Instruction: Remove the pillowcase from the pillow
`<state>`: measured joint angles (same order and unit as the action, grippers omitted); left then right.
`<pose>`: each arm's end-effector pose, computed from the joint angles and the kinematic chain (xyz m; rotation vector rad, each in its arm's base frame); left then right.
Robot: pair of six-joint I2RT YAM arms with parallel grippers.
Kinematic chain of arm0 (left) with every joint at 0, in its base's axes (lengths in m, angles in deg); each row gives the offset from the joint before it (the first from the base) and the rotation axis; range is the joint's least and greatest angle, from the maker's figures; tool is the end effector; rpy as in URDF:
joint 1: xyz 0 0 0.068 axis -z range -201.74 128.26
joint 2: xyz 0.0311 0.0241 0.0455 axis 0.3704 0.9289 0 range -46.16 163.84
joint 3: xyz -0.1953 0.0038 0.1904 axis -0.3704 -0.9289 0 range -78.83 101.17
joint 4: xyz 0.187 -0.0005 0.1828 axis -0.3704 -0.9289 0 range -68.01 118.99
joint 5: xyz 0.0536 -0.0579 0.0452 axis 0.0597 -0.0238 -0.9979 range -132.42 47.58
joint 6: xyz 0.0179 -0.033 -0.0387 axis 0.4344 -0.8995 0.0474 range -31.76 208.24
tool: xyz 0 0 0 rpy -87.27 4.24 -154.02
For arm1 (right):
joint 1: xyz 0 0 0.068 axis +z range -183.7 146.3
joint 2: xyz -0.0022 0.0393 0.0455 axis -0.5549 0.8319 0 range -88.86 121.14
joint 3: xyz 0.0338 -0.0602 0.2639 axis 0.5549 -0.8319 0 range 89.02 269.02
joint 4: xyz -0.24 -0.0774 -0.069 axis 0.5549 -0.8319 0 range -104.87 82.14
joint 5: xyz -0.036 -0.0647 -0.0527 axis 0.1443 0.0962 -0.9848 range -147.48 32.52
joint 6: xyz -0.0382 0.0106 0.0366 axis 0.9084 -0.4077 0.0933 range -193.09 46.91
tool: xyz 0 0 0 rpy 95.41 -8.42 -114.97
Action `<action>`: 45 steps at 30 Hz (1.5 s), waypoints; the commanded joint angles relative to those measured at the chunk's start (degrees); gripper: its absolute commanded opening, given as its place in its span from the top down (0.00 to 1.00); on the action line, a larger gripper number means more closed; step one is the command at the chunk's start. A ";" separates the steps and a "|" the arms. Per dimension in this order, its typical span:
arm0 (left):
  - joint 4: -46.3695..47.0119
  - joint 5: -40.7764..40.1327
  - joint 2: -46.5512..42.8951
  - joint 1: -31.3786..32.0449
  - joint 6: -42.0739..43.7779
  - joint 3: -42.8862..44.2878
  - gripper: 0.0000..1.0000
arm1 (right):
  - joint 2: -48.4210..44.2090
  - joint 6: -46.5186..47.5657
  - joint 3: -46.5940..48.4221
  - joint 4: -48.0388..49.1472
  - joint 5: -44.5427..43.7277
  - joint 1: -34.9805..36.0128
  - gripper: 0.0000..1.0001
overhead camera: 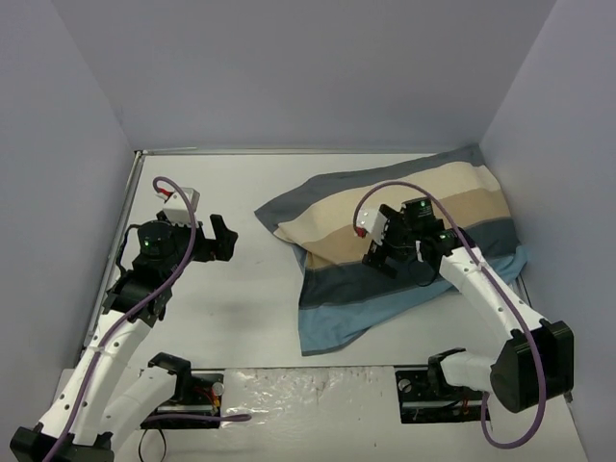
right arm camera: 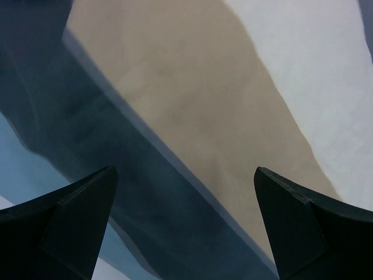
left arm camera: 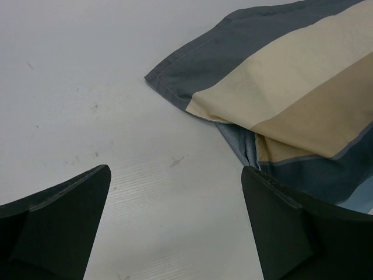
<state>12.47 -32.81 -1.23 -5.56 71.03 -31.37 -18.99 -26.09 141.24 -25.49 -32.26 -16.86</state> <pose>0.1723 -0.0562 0.3444 0.1046 1.8449 -0.5626 0.2516 0.0920 0.2828 -1.3238 1.6625 0.1718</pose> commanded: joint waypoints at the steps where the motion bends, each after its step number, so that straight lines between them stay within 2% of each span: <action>1: 0.43 1.03 0.60 -0.01 -0.28 2.11 0.06 | 2.29 29.29 2.79 -11.10 -6.13 1.53 0.00; 5: 0.08 1.29 1.04 0.07 -0.01 2.28 0.06 | 4.92 39.39 1.91 -10.41 -14.13 1.53 0.00; 10: -0.10 1.21 1.30 -0.01 0.34 2.37 0.06 | 5.90 41.49 2.36 -10.23 -13.88 1.35 0.00; 17: -0.19 1.21 0.95 -0.01 0.60 2.46 0.06 | 6.86 42.91 -5.28 -8.31 -14.14 1.79 0.00; 20: -0.19 1.29 0.95 -0.01 0.51 2.37 0.06 | 7.91 41.07 -7.48 -6.20 -13.00 2.05 0.05; 23: 0.16 1.99 0.95 0.07 0.51 2.20 0.06 | 9.06 35.63 -8.11 -4.18 -13.78 3.11 0.31; 24: 0.51 2.60 1.04 0.07 0.25 2.11 0.06 | 8.97 32.39 -7.50 -3.30 -14.13 3.11 0.53; 26: 2.52 5.84 1.21 0.16 -1.58 1.24 0.06 | 7.92 29.39 -7.14 -2.07 -14.93 3.02 0.76; 27: 3.32 6.91 1.39 0.51 -2.73 0.79 0.06 | 5.66 28.59 -6.97 -1.80 -14.75 2.94 0.91; 29: 5.51 8.23 1.74 2.70 -8.23 -0.78 0.05 | 2.14 26.31 -6.00 -1.80 -12.75 2.85 1.00; 31: 6.23 8.85 1.83 4.02 -14.13 -1.41 0.00 | -4.28 24.20 -3.38 -3.19 -10.37 2.85 1.00; 32: 5.88 8.33 1.74 4.64 -19.91 -1.49 0.06 | -6.47 23.84 -1.79 -4.51 -6.88 2.85 1.00; 33: 5.27 7.11 0.96 4.73 -22.05 -0.63 0.08 | -9.54 23.66 0.31 -7.74 -5.10 2.93 1.00; 36: 3.59 3.33 -2.28 4.73 -24.10 2.97 0.08 | -11.07 21.47 11.29 -13.90 0.53 2.93 1.00; 40: 7.88 -1.43 -2.92 4.73 -17.70 6.85 0.00 | -11.42 19.97 21.93 -18.57 9.04 2.85 1.00; 41: 8.86 -1.00 -1.18 4.73 -12.63 7.72 0.03 | -11.24 20.23 25.52 -19.71 11.07 2.85 1.00; 45: 14.47 9.87 1.48 4.73 -2.76 9.58 0.04 | -11.59 19.97 31.53 -25.07 18.63 2.93 1.00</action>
<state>20.32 -29.75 -1.32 -0.81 59.40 -23.78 -29.11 -5.48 168.30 -48.31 -23.74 -14.15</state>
